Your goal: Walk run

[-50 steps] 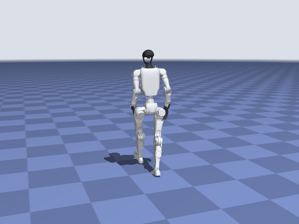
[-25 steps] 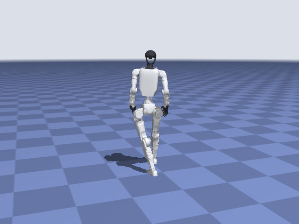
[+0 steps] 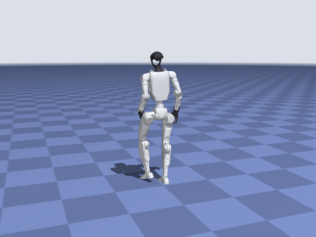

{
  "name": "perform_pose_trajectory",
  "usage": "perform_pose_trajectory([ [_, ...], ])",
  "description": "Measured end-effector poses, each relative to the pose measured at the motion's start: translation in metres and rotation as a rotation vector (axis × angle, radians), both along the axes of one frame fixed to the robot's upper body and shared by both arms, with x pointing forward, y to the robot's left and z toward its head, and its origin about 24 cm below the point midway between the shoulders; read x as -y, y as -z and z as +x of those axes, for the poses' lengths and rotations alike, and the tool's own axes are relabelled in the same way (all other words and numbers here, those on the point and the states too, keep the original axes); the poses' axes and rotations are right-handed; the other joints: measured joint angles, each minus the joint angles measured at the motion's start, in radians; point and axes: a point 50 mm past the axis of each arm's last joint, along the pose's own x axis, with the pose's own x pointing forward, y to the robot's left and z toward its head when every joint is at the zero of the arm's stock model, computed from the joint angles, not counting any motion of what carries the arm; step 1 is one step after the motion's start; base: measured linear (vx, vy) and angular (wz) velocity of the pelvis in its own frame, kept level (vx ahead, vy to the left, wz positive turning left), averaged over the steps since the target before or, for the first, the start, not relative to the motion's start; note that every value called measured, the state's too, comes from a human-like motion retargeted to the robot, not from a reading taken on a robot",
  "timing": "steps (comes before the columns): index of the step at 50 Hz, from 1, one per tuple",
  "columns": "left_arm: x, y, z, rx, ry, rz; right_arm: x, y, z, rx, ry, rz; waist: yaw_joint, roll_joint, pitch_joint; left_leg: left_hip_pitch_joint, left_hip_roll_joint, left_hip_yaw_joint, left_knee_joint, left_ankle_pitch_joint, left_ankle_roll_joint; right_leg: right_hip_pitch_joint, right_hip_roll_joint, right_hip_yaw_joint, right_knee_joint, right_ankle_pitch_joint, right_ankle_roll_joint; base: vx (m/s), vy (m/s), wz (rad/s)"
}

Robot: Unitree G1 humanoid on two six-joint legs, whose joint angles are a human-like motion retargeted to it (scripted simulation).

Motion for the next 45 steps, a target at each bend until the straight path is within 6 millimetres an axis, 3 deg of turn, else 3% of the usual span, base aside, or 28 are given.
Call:
perform_pose_trajectory([
  [2, 0.0, -0.006, 0.011, 0.046, 0.055, 0.026, -0.001, 0.0, -0.003, -0.007, -0.026, 0.001, 0.08, 0.005, 0.02, -0.019, 0.01, 0.057, -0.215, 0.001, 0.011, 0.036, 0.05, 0.033, 0.003, -0.033, -0.017, 0.73, -0.3, -0.47],
  [4, 0.003, -0.006, 0.019, 0.031, 0.122, 0.059, -0.001, 0.001, -0.003, -0.025, -0.036, 0.001, 0.132, 0.006, 0.042, -0.043, -0.064, -0.008, -0.404, -0.027, 0.027, 0.077, 0.078, 0.034, 0.006, -0.055, -0.026, 0.76, -0.27, -0.09],
  [6, 0.006, 0.001, 0.02, -0.058, 0.173, 0.069, -0.002, 0.002, -0.005, -0.057, -0.013, 0.008, 0.122, 0.002, 0.048, -0.031, -0.161, -0.121, -0.56, -0.067, 0.024, 0.117, 0.08, -0.023, 0.009, -0.056, -0.017, 1.04, -0.27, 0.6],
  [8, 0.005, 0.008, 0.014, -0.179, 0.184, 0.044, -0.006, 0.004, -0.012, -0.095, 0.03, 0.028, 0.1, 0.003, 0.043, -0.011, -0.196, -0.162, -0.591, -0.036, 0.053, 0.154, 0.086, -0.038, 0.037, -0.022, 0.011, 1.08, -0.26, 0.26],
  [10, 0.002, 0.008, 0.015, -0.219, 0.138, -0.032, -0.011, 0.006, -0.019, -0.117, 0.079, 0.047, 0.087, 0.013, 0.027, 0.011, -0.169, -0.087, -0.515, 0.001, 0.096, 0.177, 0.083, -0.069, 0.087, 0.088, 0.056, 1.34, -0.32, -0.66],
  [12, -0.003, 0.006, 0.016, -0.148, 0.025, -0.067, -0.013, 0.006, -0.021, -0.105, 0.104, 0.04, 0.121, 0.016, 0.0, 0.004, -0.121, -0.093, -0.438, 0.055, 0.101, 0.174, 0.048, -0.068, 0.193, 0.301, 0.127, 1.05, -0.21, -1.7],
  [15, -0.006, 0.007, -0.002, -0.116, -0.061, -0.103, -0.015, 0.005, -0.02, -0.07, 0.076, 0.013, 0.047, 0.034, -0.048, -0.026, -0.085, -0.197, -0.245, -0.107, 0.136, 0.066, 0.017, -0.029, 0.484, 0.571, 0.244, 1.33, -0.19, -0.9],
  [17, -0.013, 0.011, -0.016, -0.181, -0.03, -0.054, -0.013, 0.003, -0.011, -0.038, 0.011, -0.017, -0.006, 0.057, -0.052, 0.016, -0.069, -0.11, -0.173, -0.194, 0.176, -0.044, 0.037, 0.06, 0.737, 0.589, 0.297, 1.16, -0.11, -0.8],
  [18, -0.018, 0.014, -0.021, -0.215, -0.001, -0.017, -0.011, 0.002, -0.004, -0.02, -0.02, -0.036, -0.017, 0.106, -0.056, 0.043, -0.027, -0.093, -0.19, -0.205, 0.185, -0.091, 0.098, 0.1, 0.769, 0.561, 0.291, 0.96, -0.01, -0.92],
  [20, -0.015, 0.021, -0.036, -0.294, 0.055, 0.016, -0.006, -0.001, 0.006, 0.017, -0.04, -0.084, -0.074, 0.178, -0.06, 0.104, -0.026, -0.085, -0.219, -0.239, 0.207, -0.179, 0.136, 0.12, 0.808, 0.437, 0.241, 0.91, 0.06, -0.43],
  [22, -0.002, 0.028, -0.048, -0.348, 0.063, -0.015, -0.007, -0.003, 0.014, 0.084, 0.038, -0.092, -0.129, 0.217, -0.04, 0.171, -0.052, -0.087, -0.287, -0.222, 0.204, -0.245, 0.111, 0.151, 0.776, 0.336, 0.236, 0.89, 0.09, 0.23],
  [25, 0.012, 0.034, -0.059, -0.389, 0.03, -0.062, -0.013, -0.012, 0.026, 0.234, 0.214, -0.01, -0.261, 0.289, 0.018, 0.288, -0.079, -0.173, -0.403, -0.181, 0.194, -0.325, -0.007, 0.058, 0.627, 0.209, 0.232, 0.85, 0.12, 1.25],
  [29, 0.015, 0.035, -0.066, -0.422, 0.072, -0.074, -0.011, -0.032, 0.053, 0.511, 0.262, -0.002, -0.42, 0.291, 0.076, 0.417, -0.165, -0.242, -0.468, -0.21, 0.214, -0.393, -0.098, 0.081, 0.313, 0.161, 0.24, 0.72, 0.04, 1.02],
  [32, 0.019, 0.035, -0.066, -0.433, 0.089, -0.085, -0.007, -0.04, 0.069, 0.611, 0.224, -0.056, -0.496, 0.274, 0.114, 0.507, -0.212, -0.281, -0.489, -0.253, 0.231, -0.426, -0.108, 0.223, 0.103, 0.111, 0.215, 0.72, -0.02, 0.54],
  [33, 0.022, 0.036, -0.066, -0.441, 0.075, -0.095, -0.008, -0.037, 0.071, 0.586, 0.205, -0.066, -0.506, 0.277, 0.125, 0.532, -0.213, -0.289, -0.49, -0.27, 0.232, -0.412, -0.076, 0.374, 0.027, 0.096, 0.234, 0.88, -0.15, 0.26],
  [35, 0.026, 0.038, -0.071, -0.474, 0.028, -0.126, -0.01, -0.027, 0.064, 0.463, 0.207, -0.051, -0.505, 0.28, 0.131, 0.576, -0.21, -0.304, -0.472, -0.302, 0.228, -0.401, -0.077, 0.456, -0.066, 0.083, 0.329, 1.01, -0.28, 0.2],
  [37, 0.03, 0.039, -0.08, -0.517, -0.056, -0.176, -0.015, -0.02, 0.056, 0.315, 0.212, 0.027, -0.47, 0.258, 0.099, 0.607, -0.233, -0.3, -0.446, -0.301, 0.219, -0.411, -0.113, 0.27, -0.008, 0.128, 0.344, 0.76, -0.32, 0.08],
  [40, 0.034, 0.041, -0.093, -0.557, -0.174, -0.223, -0.007, -0.02, 0.056, 0.274, 0.243, 0.053, -0.444, 0.239, 0.028, 0.609, -0.224, -0.273, -0.368, -0.187, 0.167, -0.396, -0.153, 0.163, 0.085, 0.182, 0.31, 1.08, -0.43, 1.02],
  [42, 0.033, 0.04, -0.097, -0.556, -0.171, -0.213, -0.003, -0.02, 0.049, 0.297, 0.269, 0.049, -0.43, 0.26, 0.006, 0.553, -0.173, -0.275, -0.2, -0.031, 0.112, -0.358, -0.083, 0.336, 0.145, 0.106, 0.245, 1.1, -0.41, 1.97],
  [45, 0.029, 0.038, -0.087, -0.493, -0.077, -0.141, 0.003, -0.017, 0.036, 0.266, 0.296, 0.056, -0.39, 0.224, -0.011, 0.405, -0.136, -0.255, 0.155, 0.093, 0.04, -0.285, -0.136, 0.221, 0.176, 0.043, 0.181, 0.93, -0.34, 2.05],
])
